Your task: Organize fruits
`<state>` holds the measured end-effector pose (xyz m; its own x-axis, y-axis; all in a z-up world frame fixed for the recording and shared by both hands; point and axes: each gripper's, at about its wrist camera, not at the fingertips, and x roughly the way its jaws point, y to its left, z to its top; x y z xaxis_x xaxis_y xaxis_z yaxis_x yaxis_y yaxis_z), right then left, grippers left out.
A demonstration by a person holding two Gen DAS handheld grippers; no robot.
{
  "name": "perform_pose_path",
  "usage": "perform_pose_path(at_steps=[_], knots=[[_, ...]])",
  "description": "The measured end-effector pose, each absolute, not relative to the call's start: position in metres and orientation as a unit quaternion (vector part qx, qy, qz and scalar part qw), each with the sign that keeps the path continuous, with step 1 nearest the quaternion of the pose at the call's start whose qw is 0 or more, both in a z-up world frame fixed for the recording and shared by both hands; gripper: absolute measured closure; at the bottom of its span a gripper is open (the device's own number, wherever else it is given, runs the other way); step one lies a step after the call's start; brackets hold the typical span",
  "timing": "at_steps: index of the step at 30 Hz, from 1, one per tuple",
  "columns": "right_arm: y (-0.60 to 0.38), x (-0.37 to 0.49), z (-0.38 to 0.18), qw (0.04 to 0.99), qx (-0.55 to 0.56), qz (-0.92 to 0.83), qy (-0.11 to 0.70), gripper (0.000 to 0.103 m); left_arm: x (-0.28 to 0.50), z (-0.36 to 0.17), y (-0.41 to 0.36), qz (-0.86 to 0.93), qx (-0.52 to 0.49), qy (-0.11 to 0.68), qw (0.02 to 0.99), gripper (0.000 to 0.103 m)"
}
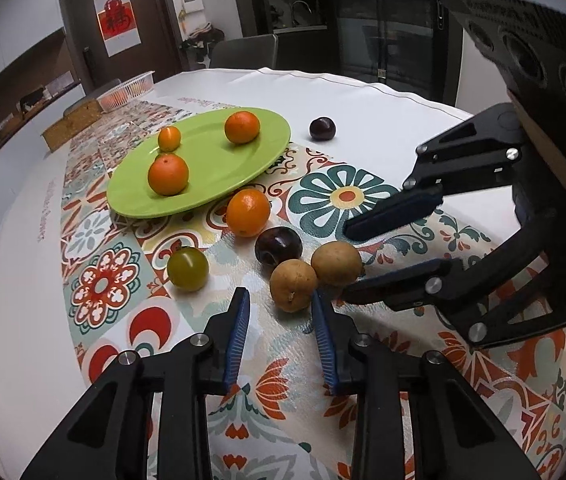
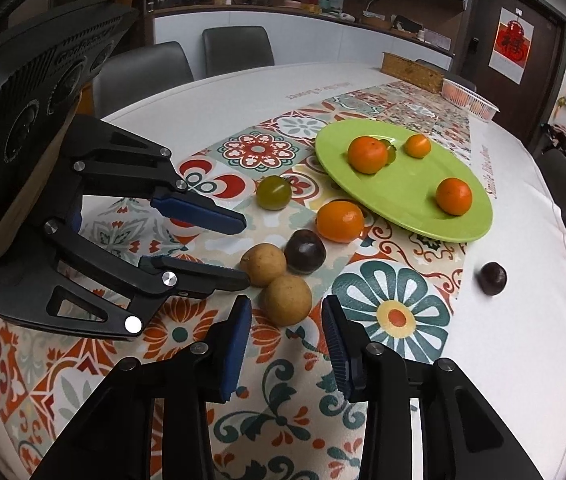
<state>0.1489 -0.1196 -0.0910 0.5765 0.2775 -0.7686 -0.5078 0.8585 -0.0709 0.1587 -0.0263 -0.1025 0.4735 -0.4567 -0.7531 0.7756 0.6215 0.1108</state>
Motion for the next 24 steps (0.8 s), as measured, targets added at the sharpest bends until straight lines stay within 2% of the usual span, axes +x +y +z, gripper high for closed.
perform_pose_path(at_steps=[7,14,17,24], knots=[[-0.123,0.155,-0.097,0.872,-0.125,0.227,0.416,0.076,0.161,-0.103,-0.031,-0.378,0.224,0.355,0.825,0.071],[-0.127,0.154,-0.098,0.874,-0.119,0.222,0.416,0.076,0.163,-0.106,-0.037,-0.379,0.218,0.362,0.823,0.072],[-0.131,0.154,-0.097,0.876,-0.112,0.216,0.416,0.076,0.163,-0.105,-0.039,-0.377,0.212,0.365,0.824,0.077],[-0.137,0.155,-0.099,0.878,-0.091,0.211,0.419,0.076,0.160,-0.102,-0.036,-0.363,0.190,0.374,0.832,0.077]])
